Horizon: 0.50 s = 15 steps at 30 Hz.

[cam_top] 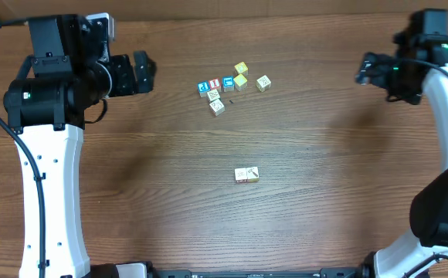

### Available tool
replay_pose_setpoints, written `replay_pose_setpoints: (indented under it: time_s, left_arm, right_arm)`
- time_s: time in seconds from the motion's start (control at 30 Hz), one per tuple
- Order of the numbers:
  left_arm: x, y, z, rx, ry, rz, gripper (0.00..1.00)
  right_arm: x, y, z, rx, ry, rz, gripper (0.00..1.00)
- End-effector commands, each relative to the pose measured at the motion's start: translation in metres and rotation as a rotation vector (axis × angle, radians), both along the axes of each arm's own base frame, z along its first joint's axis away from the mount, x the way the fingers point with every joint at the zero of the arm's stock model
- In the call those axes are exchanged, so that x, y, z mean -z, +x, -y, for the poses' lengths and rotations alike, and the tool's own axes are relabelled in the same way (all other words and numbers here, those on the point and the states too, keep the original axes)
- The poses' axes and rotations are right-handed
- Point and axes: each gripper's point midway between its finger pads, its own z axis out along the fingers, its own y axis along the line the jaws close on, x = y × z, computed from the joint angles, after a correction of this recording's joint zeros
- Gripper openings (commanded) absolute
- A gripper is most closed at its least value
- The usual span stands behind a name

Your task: Flip 3 blocks

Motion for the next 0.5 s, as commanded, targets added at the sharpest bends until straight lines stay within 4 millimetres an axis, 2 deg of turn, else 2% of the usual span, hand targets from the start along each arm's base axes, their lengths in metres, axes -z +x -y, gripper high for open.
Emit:
replay_pose_setpoints:
  time_s: [0.0, 0.13, 0.27, 0.33, 0.47]
  left_arm:
    - [-0.001, -0.007, 0.062, 0.143, -0.244, -0.065, 1.00]
    - [0.048, -0.007, 0.115, 0.214, -0.222, -0.189, 1.00]
    - [0.103, -0.005, 0.171, 0.318, -0.185, -0.289, 1.00]
    - [0.129, -0.008, 0.193, 0.363, -0.177, -0.358, 1.00]
    - [0.168, 0.008, 0.225, 0.391, -0.192, -0.384, 1.00]
  right_arm:
    - [-0.002, 0.000, 0.020, 0.046, 0.000, 0.010, 1.00]
    - [-0.002, -0.003, 0.038, 0.086, 0.000, 0.010, 1.00]
    - [-0.002, -0.004, 0.042, 0.095, 0.000, 0.010, 1.00]
    - [-0.002, -0.004, 0.042, 0.095, 0.000, 0.010, 1.00]
    - [-0.002, -0.004, 0.042, 0.095, 0.000, 0.010, 1.00]
